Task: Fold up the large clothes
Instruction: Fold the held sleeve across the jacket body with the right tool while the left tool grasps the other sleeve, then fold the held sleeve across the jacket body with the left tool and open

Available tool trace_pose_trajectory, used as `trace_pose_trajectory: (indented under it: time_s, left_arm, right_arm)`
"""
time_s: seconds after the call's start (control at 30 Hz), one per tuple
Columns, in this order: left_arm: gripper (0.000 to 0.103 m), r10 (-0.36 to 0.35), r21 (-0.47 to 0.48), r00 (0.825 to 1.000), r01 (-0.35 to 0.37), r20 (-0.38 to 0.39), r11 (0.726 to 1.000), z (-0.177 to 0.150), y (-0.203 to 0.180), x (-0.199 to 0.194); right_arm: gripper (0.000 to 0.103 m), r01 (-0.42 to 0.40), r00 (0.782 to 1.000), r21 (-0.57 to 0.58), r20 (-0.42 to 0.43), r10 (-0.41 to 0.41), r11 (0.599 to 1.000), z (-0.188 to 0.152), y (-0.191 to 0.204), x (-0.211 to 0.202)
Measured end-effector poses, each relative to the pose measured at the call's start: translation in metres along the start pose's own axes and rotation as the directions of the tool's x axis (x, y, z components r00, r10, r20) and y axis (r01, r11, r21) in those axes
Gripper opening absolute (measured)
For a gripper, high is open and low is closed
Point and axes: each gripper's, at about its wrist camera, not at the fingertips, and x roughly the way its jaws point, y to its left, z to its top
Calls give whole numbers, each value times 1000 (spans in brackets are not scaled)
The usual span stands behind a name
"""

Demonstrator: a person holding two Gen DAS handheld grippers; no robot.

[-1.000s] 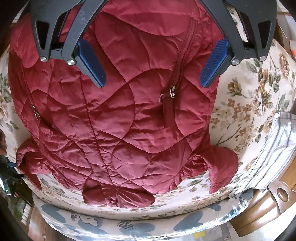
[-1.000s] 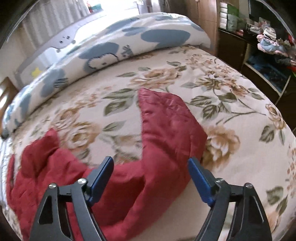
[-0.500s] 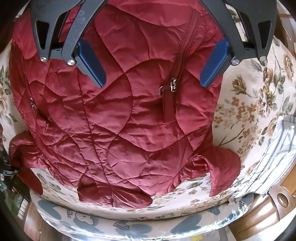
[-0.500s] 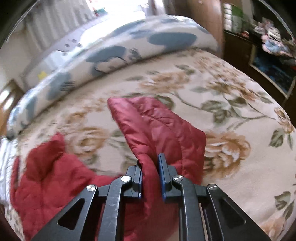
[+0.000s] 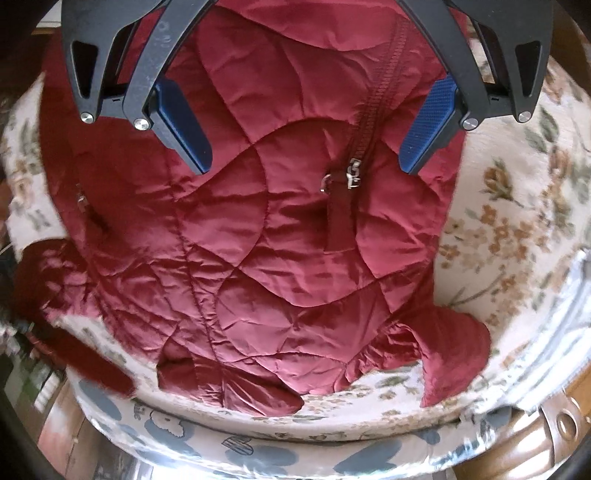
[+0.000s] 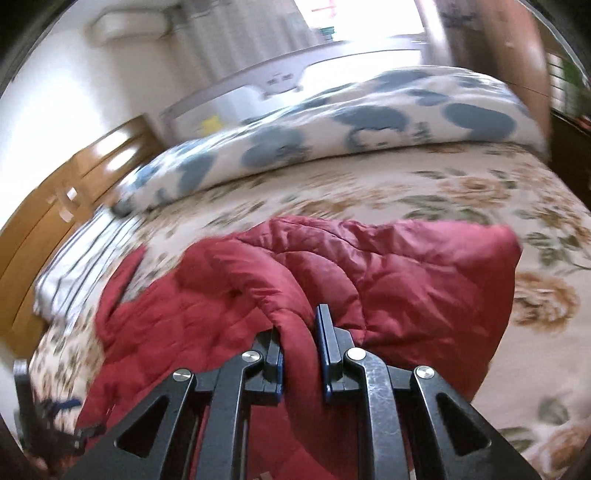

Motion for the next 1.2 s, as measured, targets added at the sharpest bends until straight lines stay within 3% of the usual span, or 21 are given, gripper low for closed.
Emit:
trace_pose_trajectory:
  time_s: [0.17, 0.4, 0.53, 0.7, 0.73, 0.87, 0.9, 1.0, 1.03, 1.1, 1.17, 1.2]
  left_arm:
    - [102, -157, -86, 987, 155, -23, 984, 8, 18, 2]
    - [102, -368, -222, 929, 352, -36, 910, 34, 43, 18]
    - [102, -432, -252, 900, 406, -54, 878, 58, 46, 38]
    - [101, -480, -280, 872, 439, -96, 854, 84, 44, 73]
    - [98, -483, -284, 869, 440, -104, 852, 90, 43, 81]
    - [28, -502, -262, 857, 462, -111, 847, 102, 37, 90]
    - [20, -494, -245, 863, 460, -103, 854, 105, 36, 89]
    - [12, -468, -192, 881, 449, -67, 873, 112, 38, 76]
    - [12, -421, -153, 906, 411, -40, 899, 114, 38, 66]
    - [12, -305, -90, 952, 304, 6, 948, 119, 41, 53]
    - [12, -210, -48, 976, 213, 47, 976, 121, 47, 44]
    - [12, -188, -38, 981, 190, 57, 981, 122, 50, 42]
  right_arm:
    - [14, -121, 989, -124, -102, 108, 985, -30, 51, 31]
    - [16, -217, 962, -186, -205, 178, 958, -59, 85, 57]
    - [18, -271, 943, -230, -258, 210, 935, -69, 105, 67]
    - [20, -292, 935, -255, -281, 218, 922, -77, 122, 76]
    - [20, -292, 934, -250, -281, 219, 923, -77, 121, 76]
    - [21, -291, 935, -230, -276, 224, 929, -75, 119, 75]
    - [22, -283, 937, -231, -276, 216, 931, -75, 118, 74]
    - [25, -286, 934, -206, -277, 225, 936, -73, 116, 67]
    - [28, -291, 934, -198, -272, 233, 936, -71, 116, 65]
    - [44, -288, 939, -185, -244, 240, 939, -70, 110, 53]
    - [46, -279, 946, -168, -216, 241, 945, -66, 103, 44]
    - [46, -263, 953, -153, -193, 232, 953, -63, 96, 37]
